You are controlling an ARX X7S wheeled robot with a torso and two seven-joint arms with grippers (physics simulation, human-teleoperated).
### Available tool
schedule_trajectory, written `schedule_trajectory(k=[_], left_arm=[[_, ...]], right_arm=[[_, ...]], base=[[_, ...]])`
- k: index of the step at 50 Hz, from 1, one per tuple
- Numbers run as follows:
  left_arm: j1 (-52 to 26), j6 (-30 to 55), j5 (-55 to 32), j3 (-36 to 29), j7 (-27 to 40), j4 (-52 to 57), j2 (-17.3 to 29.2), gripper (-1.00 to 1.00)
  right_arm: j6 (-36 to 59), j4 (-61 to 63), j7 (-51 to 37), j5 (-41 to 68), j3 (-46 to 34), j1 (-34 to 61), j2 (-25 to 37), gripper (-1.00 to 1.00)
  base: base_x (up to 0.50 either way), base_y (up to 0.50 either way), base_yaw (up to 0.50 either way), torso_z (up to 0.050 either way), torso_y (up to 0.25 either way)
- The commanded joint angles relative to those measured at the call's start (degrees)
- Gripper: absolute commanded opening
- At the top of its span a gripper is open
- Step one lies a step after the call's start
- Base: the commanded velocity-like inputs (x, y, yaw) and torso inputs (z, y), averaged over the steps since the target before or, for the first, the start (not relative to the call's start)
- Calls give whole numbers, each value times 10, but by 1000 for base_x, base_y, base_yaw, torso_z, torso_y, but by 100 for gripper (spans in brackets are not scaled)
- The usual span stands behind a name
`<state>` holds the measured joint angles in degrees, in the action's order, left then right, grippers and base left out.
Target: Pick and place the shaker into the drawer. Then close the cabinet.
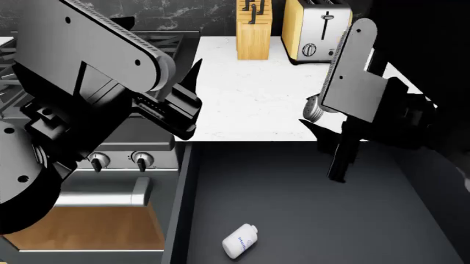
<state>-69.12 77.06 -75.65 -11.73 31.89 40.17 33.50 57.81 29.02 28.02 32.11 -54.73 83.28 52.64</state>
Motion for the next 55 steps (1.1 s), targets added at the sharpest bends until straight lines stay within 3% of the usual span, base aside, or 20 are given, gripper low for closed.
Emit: schedule_trajectory(k=[1,15,28,55], left_arm=[[3,5,-32,8,28,7,6,100],[7,6,-52,0,54,6,7,100],[31,-8,-63,5,68,18,16,100],[39,-17,-131,8,130,27,35,100]], right_arm=[[-33,-85,19,-43,-64,-41,-20,-100],[-71,-136,1,-81,-129,-127,-25,-100],[-47,-137,3,-101,-181,-156,-36,-100],[-77,-238,-51,-135,-217,-230,-101,-100]], base=[[0,0,0,0,0],[0,0,0,0,0],[0,0,0,0,0],[0,0,0,0,0]])
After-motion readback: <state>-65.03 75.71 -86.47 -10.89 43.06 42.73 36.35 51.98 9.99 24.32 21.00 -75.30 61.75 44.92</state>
